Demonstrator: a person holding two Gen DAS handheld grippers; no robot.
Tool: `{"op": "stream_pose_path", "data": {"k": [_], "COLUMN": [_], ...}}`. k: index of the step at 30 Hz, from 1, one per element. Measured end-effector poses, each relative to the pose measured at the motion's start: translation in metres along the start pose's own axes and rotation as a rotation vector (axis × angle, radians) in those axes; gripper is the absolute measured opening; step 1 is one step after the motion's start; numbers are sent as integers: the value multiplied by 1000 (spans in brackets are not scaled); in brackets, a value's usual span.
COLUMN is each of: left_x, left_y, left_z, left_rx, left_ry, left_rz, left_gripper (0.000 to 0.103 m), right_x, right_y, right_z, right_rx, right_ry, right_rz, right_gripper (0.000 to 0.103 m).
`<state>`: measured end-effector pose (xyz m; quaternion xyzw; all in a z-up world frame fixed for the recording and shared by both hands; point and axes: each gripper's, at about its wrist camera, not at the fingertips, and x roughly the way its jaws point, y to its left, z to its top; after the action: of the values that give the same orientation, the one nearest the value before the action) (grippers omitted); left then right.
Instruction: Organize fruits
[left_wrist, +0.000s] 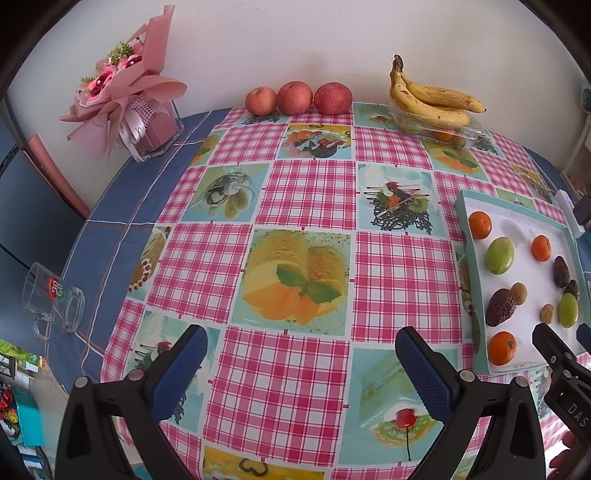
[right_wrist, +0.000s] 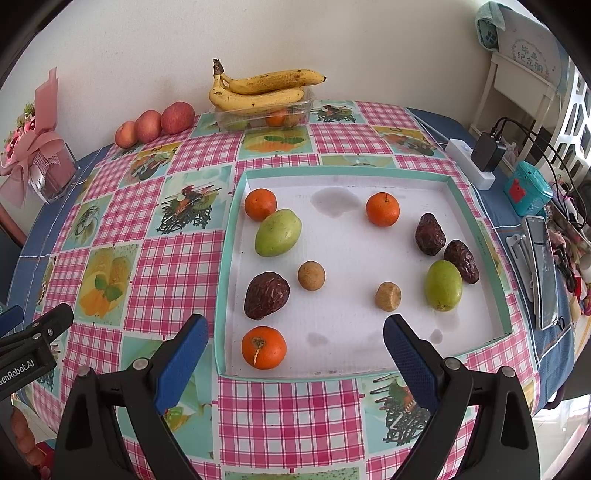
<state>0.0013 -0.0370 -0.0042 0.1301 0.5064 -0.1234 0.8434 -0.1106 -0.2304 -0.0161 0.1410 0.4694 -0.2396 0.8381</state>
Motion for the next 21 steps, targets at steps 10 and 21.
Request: {"op": "stream_pose_path", "data": {"k": [10,21], "left_x": [0,-5], "left_y": [1,2], "left_z": [0,-1], "left_rx": [-9,-14], "left_ry": [1,-24], "left_rz": [11,55], "left_gripper": [103,103], "right_x": [0,0], "right_y": [0,0], "right_z": [1,1], "right_rx": [0,-1], "right_ry": [1,2], "right_rz": [0,1], "right_gripper": [96,96]}}
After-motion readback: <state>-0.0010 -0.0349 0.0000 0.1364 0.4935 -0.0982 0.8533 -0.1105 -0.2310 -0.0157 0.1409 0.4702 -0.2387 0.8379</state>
